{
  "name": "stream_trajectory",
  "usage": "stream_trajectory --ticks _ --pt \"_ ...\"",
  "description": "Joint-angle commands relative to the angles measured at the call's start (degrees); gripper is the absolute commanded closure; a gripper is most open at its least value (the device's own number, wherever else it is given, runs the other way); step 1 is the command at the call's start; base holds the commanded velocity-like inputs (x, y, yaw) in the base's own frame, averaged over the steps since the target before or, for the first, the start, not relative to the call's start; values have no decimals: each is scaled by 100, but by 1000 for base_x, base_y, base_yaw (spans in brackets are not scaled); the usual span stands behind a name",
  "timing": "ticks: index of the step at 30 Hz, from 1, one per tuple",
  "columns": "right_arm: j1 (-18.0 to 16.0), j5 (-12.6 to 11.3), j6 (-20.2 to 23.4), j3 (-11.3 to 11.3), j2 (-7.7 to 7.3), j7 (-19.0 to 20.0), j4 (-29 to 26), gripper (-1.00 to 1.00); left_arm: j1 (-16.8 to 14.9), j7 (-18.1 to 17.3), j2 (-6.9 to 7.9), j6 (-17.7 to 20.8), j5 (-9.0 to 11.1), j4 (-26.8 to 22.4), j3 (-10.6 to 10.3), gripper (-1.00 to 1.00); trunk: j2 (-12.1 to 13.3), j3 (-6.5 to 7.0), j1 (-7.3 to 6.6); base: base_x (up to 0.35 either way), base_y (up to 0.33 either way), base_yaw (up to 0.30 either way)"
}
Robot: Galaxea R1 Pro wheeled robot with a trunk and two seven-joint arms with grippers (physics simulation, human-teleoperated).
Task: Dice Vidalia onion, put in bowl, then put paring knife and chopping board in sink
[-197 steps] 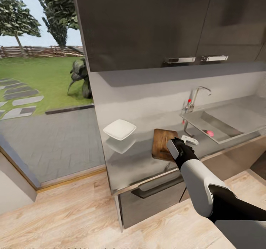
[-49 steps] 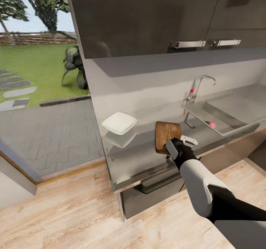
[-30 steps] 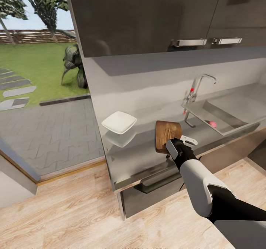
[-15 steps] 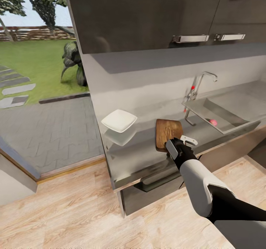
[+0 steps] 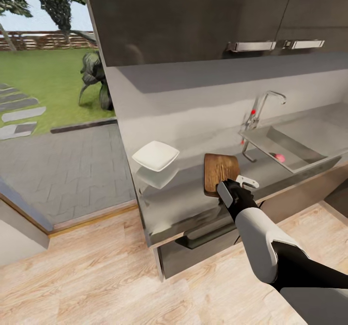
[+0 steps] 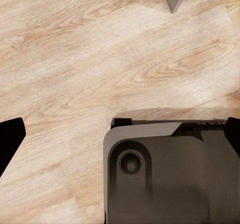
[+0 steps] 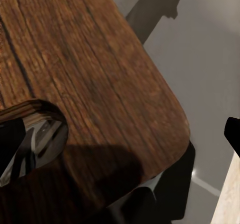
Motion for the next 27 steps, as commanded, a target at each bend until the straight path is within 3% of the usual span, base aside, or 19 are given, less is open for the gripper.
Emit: stream_trajectory --ticks 1,26,27 --pt "1 -87 29 -22 7 -15 74 -100 1 0 0 -10 -2 -5 2 -100 -8 -12 4 0 0 0" --pt "1 -94 13 -26 -21 70 236 -100 0 0 0 -10 -2 -7 2 -100 -8 -16 4 0 0 0" --pt "1 -94 13 -26 -21 69 236 100 0 0 0 -10 -2 -7 2 -100 -8 -16 4 0 0 0"
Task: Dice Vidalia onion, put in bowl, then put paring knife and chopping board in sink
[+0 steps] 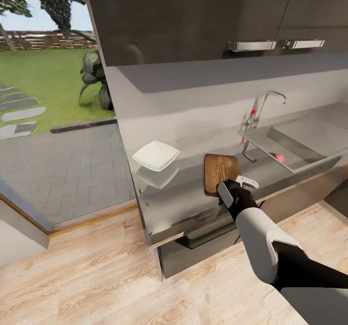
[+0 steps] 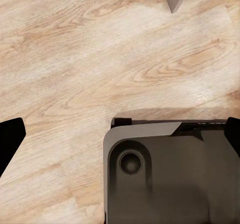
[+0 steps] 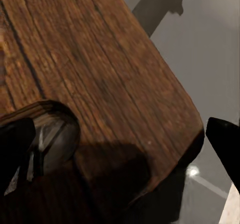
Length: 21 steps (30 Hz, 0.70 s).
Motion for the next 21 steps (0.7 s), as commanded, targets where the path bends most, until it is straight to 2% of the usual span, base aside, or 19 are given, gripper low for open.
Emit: stream_trajectory --ticks 1,21 --pt "1 -60 39 -22 1 -30 206 100 0 0 0 -10 -2 -7 2 -100 -8 -11 4 0 0 0" --pt "1 -52 39 -31 -8 -48 190 100 -1 0 0 -10 -2 -8 2 -100 -8 1 4 0 0 -1"
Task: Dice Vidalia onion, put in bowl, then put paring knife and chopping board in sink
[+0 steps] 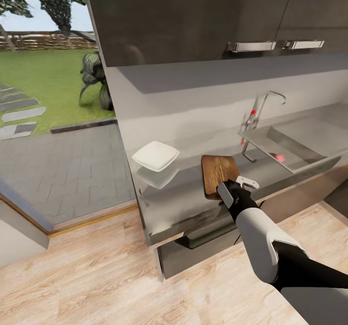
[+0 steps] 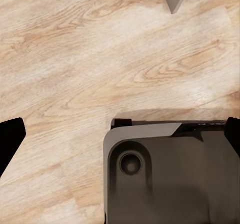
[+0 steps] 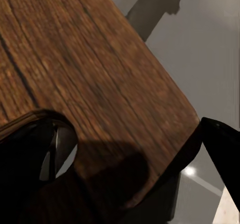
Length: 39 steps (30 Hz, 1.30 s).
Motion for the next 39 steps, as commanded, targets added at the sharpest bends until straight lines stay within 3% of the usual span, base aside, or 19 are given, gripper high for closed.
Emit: stream_trajectory --ticks 1,23,33,39 --pt "1 -91 24 -15 2 -24 152 100 0 0 0 -10 -2 -4 2 -100 -7 -3 4 0 0 -38" --pt "1 -101 33 -8 8 -33 141 100 0 0 0 -10 -2 -10 2 -100 -7 197 4 0 0 -71" --pt "1 -92 27 -6 16 -33 121 100 1 0 -12 -10 -2 -10 -6 -100 -7 289 4 0 -8 39" --pt "1 -89 24 -6 30 -33 116 100 3 0 -13 -10 -5 -10 -7 -100 -7 345 4 0 -254 114"
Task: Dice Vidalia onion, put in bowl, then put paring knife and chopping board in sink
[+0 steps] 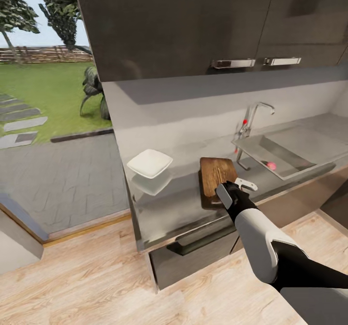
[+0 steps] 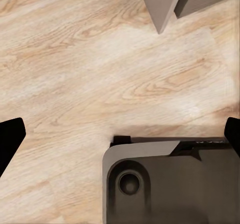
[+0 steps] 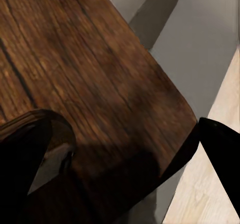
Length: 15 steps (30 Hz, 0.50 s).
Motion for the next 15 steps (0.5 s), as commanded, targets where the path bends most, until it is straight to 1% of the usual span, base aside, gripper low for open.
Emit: stream_trajectory --ticks 1,7,15 --pt "-1 -34 29 3 2 -24 -13 100 1 0 0 -9 -1 -7 1 -100 -10 0 3 0 -289 122" --pt "-1 -33 29 3 5 -26 -27 100 -1 0 -3 -9 1 -7 3 -100 -10 55 3 0 -296 134" --pt "-1 -41 29 12 7 -24 -31 100 -2 0 -1 -9 1 -7 2 -100 -10 124 3 0 -299 166"
